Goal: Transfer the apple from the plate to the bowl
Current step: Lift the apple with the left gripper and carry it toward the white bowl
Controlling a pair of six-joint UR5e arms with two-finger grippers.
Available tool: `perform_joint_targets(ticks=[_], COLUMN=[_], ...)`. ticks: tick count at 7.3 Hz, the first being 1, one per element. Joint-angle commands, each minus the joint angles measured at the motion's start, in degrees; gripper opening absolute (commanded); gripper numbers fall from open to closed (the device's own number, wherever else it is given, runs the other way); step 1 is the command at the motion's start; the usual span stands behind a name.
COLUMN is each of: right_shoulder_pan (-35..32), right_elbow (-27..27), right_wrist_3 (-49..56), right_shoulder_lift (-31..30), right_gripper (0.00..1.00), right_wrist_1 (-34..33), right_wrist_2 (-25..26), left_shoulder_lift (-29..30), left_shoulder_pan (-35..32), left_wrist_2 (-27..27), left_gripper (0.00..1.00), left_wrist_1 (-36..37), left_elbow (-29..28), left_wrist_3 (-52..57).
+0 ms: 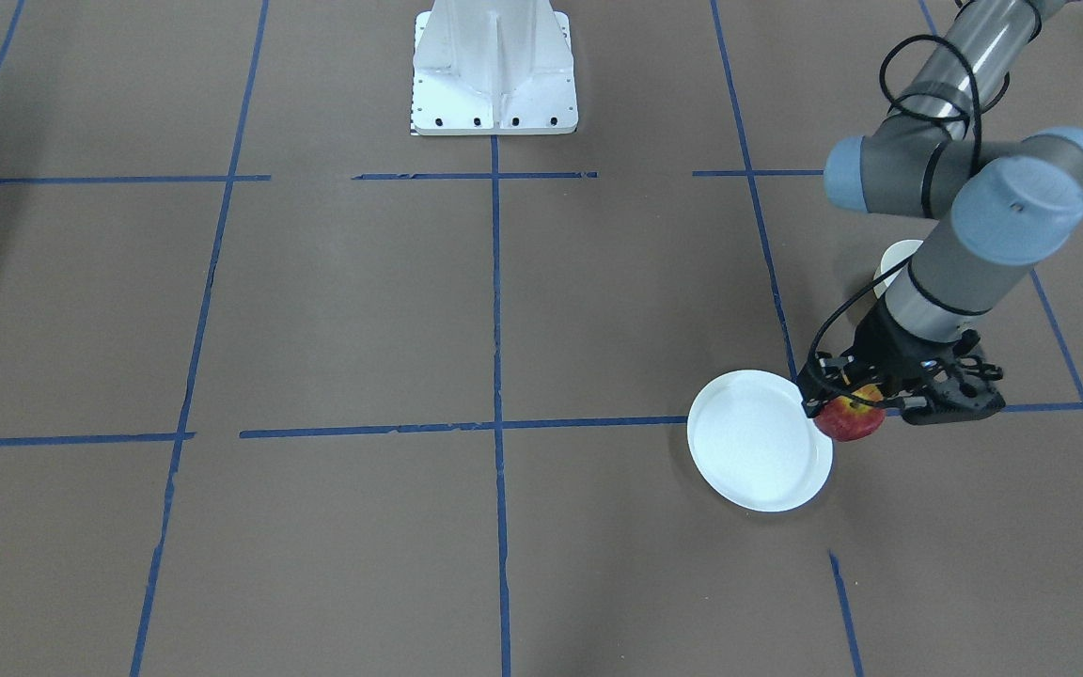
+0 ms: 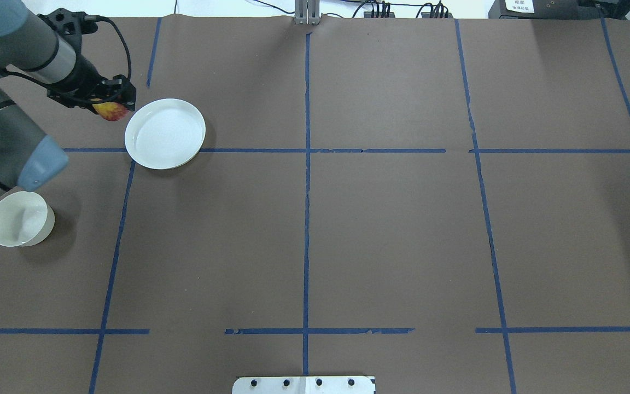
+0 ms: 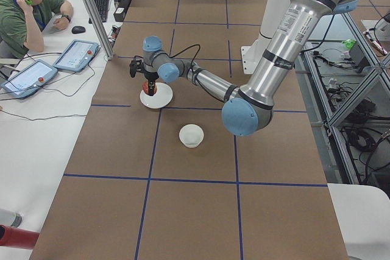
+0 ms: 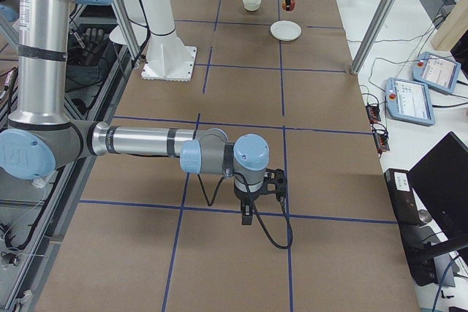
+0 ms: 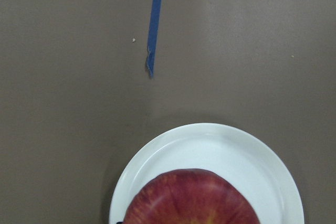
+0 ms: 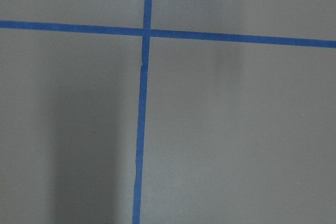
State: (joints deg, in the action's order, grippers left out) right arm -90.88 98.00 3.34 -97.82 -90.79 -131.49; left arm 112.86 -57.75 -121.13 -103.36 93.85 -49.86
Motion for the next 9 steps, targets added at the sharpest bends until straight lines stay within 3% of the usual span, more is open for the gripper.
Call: perform_joint_targets(ticks=[1,2,4,6,9], right_shoulder_pan=[0.0,0.0,0.0,0.0,0.0], right_elbow=[0.0,0.0,0.0,0.0,0.0], right_wrist_3=[0.0,0.0,0.0,0.0,0.0], right_shoulder_lift=[0.0,0.0,0.0,0.0,0.0], right_gripper=[1.0,1.0,1.0,1.0,1.0], right_wrist_1=[0.0,0.0,0.0,0.0,0.0], right_wrist_2=[0.0,0.0,0.0,-0.1,0.0], left_shoulder_lift=[-13.1,-20.5,-34.6,-34.6,-34.3], left_shoulder_pan=[-3.8,-4.5,-4.6,-3.3,4.2], left_wrist_2=[-0.6,-0.7,-0.4,0.1,3.1], left_gripper=[0.5,0.49,0.5,0.5,0.49], left_wrist_1=[7.0,3.1,-17.3,-27.0,-30.0], left_elbow=[15.2,18.3,16.9,9.7,7.5], left_wrist_3=[11.8,14.1,11.5,1.3,-7.1])
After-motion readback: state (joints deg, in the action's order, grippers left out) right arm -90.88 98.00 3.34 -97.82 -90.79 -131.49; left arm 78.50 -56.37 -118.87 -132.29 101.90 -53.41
